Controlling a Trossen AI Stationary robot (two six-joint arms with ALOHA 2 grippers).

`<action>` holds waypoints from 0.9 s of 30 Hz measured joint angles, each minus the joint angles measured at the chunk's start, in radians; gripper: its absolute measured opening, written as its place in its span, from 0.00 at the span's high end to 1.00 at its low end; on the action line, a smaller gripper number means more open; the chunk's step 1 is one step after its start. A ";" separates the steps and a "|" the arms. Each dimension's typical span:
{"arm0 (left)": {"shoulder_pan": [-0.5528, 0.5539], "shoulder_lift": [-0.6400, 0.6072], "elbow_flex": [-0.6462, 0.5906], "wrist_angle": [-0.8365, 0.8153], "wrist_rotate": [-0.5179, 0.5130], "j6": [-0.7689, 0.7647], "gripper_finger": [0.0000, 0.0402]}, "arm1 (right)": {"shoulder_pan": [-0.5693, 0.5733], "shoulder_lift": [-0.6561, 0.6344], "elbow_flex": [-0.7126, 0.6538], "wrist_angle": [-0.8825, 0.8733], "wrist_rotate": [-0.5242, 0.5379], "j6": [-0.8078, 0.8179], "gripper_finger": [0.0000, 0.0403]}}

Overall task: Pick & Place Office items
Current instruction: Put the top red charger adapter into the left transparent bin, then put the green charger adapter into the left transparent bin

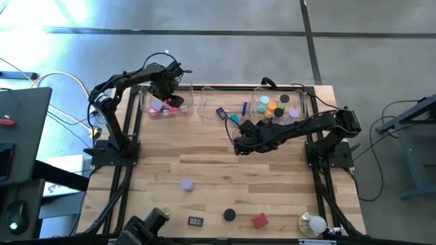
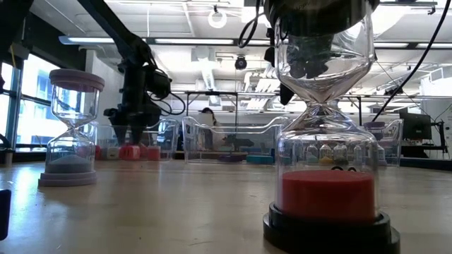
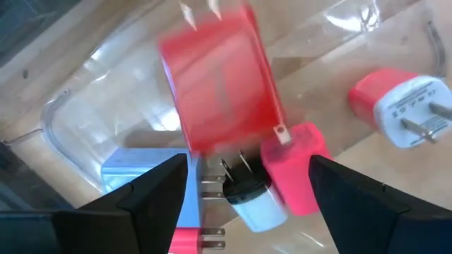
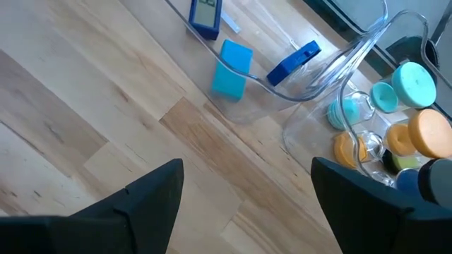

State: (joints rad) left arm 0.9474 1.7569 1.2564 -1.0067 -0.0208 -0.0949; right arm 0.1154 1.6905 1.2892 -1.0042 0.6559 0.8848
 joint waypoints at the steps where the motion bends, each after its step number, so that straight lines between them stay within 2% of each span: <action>1: 0.000 0.000 0.000 0.002 0.000 -0.009 0.28 | 0.000 0.000 0.000 0.000 0.000 0.000 0.26; 7: 0.003 -0.003 0.010 -0.013 -0.042 -0.055 0.27 | 0.000 0.000 0.000 0.000 0.000 0.000 0.26; 12: 0.005 -0.065 0.022 -0.066 -0.054 -0.093 0.27 | 0.000 0.000 0.000 0.000 0.000 0.000 0.26; 16: -0.012 -0.169 0.026 -0.102 0.016 -0.097 0.27 | 0.000 0.000 0.000 0.000 0.000 0.000 0.26; 22: -0.104 -0.340 0.026 -0.143 0.207 -0.098 0.27 | 0.000 0.000 0.000 0.000 0.000 0.000 0.26; 27: -0.252 -0.452 0.026 -0.189 0.228 -0.188 0.27 | 0.012 0.000 0.000 0.000 0.000 0.000 0.26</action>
State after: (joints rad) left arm 0.6953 1.3048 1.2827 -1.1957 0.2072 -0.2833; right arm 0.1272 1.6905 1.2892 -1.0039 0.6558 0.8848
